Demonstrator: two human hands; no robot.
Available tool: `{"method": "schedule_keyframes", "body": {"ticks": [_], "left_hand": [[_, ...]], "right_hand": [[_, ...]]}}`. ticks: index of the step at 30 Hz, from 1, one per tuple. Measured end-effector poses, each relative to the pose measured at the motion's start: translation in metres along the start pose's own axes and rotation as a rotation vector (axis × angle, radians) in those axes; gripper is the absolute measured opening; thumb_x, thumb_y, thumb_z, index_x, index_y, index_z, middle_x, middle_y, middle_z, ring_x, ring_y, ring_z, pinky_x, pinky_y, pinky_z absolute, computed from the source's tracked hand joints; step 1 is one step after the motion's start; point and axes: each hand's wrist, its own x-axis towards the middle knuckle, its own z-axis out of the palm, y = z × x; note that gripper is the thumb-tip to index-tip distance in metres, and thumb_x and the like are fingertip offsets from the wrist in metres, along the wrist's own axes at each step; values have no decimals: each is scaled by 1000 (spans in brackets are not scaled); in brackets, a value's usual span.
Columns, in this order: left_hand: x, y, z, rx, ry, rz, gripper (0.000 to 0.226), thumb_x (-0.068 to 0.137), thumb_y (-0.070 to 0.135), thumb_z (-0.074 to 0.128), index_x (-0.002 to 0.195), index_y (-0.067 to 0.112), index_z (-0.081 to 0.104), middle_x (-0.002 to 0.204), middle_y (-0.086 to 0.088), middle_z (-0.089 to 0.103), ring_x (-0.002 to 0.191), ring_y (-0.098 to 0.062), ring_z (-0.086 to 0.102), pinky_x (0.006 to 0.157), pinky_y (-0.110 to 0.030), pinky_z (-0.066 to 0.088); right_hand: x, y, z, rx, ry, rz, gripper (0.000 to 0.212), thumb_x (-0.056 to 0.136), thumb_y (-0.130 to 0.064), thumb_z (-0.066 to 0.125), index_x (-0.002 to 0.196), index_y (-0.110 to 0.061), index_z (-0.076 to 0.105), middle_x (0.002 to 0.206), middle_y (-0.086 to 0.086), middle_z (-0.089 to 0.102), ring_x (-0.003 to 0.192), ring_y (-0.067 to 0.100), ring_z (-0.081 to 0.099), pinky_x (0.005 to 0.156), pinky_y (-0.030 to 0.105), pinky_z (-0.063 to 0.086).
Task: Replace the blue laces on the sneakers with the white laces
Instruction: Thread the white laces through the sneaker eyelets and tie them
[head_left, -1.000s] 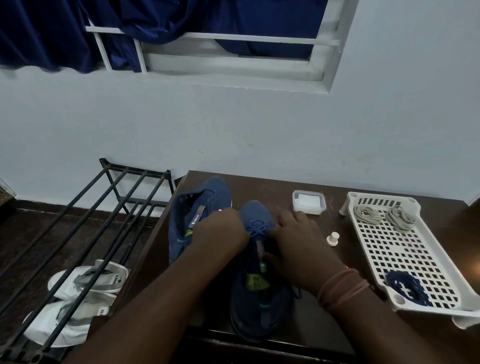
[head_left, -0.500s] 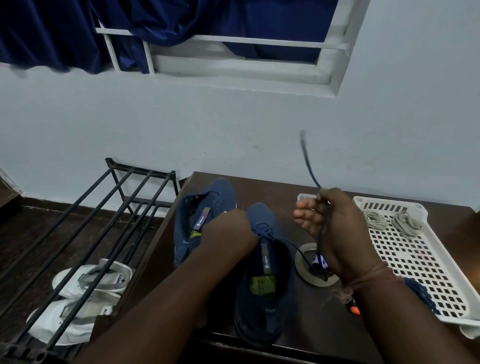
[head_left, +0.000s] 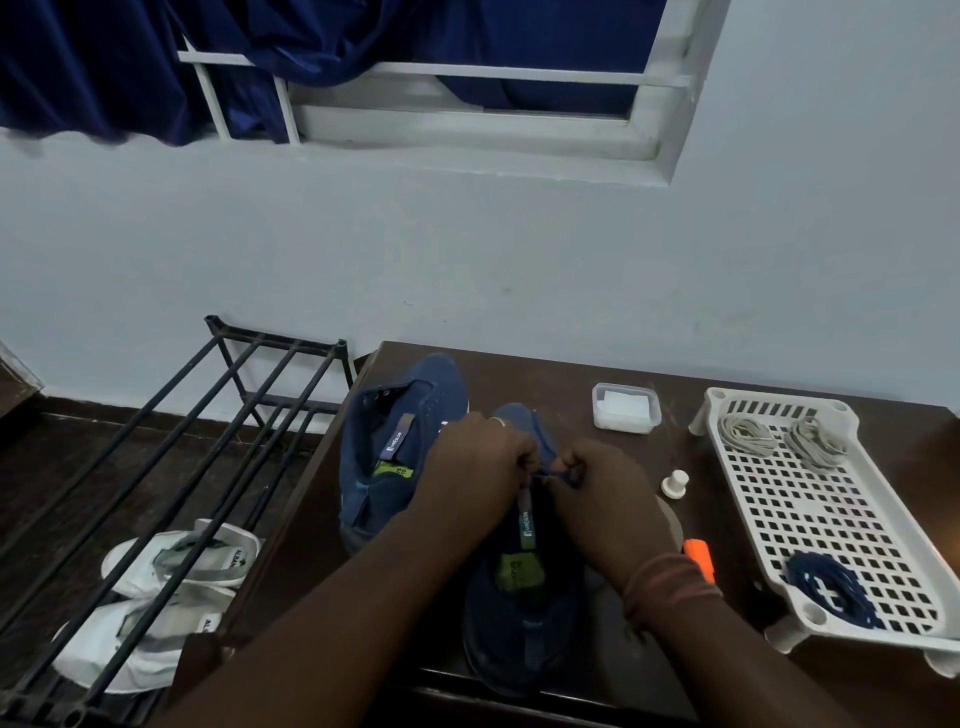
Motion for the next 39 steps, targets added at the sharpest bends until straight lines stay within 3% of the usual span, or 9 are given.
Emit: {"method": "schedule_keyframes", "body": {"ticks": [6, 12, 16, 19, 23, 29, 33, 36, 39], "left_hand": [[-5, -10, 2, 76, 45, 13, 20, 69, 12, 68, 75, 31, 66, 75, 6, 57, 70, -23, 48, 57, -31, 34], [-8, 12, -7, 208, -125, 53, 19, 86, 30, 57, 104, 31, 65, 109, 3, 52, 103, -24, 43, 80, -36, 32], [-5, 19, -8, 104, -176, -85, 21, 85, 48, 57, 89, 31, 68, 101, 7, 50, 106, -21, 40, 89, -40, 32], [2, 23, -19, -179, -225, -245, 17, 81, 47, 63, 82, 31, 70, 97, 9, 57, 104, -18, 49, 90, -38, 42], [5, 15, -42, -1047, -264, -599, 19, 75, 29, 69, 76, 10, 68, 69, 0, 59, 63, -20, 51, 59, -30, 40], [-1, 23, -38, -427, -380, -330, 19, 75, 41, 79, 82, 23, 75, 83, 8, 72, 79, -9, 67, 75, -31, 57], [-11, 38, -36, -213, -194, -282, 15, 83, 44, 64, 81, 34, 75, 89, 5, 70, 88, -19, 63, 80, -36, 53], [-21, 44, -51, -957, 7, -528, 14, 92, 31, 59, 83, 24, 67, 94, -5, 71, 90, -22, 65, 82, -39, 52], [-24, 42, -68, -1443, 144, -705, 19, 98, 17, 49, 80, 13, 57, 72, -6, 65, 58, -16, 55, 63, -38, 45]], "right_hand": [[11, 21, -13, 290, -109, 311, 16, 81, -22, 75, 65, -18, 73, 64, 1, 72, 65, 21, 70, 68, 47, 61], [8, 19, -5, 249, -141, 174, 8, 78, -20, 75, 71, -19, 73, 69, -1, 72, 68, 18, 70, 71, 42, 60], [6, 21, -8, 211, -165, 162, 10, 80, -19, 74, 71, -20, 72, 69, 0, 72, 66, 18, 70, 65, 39, 60], [0, 21, -9, 186, -152, 161, 11, 71, -32, 73, 65, -23, 68, 65, -2, 69, 64, 19, 68, 65, 41, 60], [-7, 27, -10, 98, -73, 192, 14, 67, -33, 69, 69, -20, 64, 71, -5, 68, 70, 16, 67, 72, 38, 57], [-14, 11, -13, 92, -36, 147, 18, 74, -16, 71, 62, -13, 58, 63, -3, 59, 63, 15, 56, 58, 27, 46], [-19, 1, -15, 65, -7, 157, 16, 77, -15, 68, 66, -4, 63, 62, 1, 60, 60, 15, 54, 48, 21, 33], [-23, -4, -17, 26, 23, 228, 13, 79, -19, 65, 73, -7, 65, 71, 2, 66, 70, 21, 62, 56, 25, 40], [-26, -7, -19, 8, 14, 229, 12, 81, -18, 65, 75, -8, 65, 76, 3, 67, 70, 20, 60, 53, 21, 38]]}}
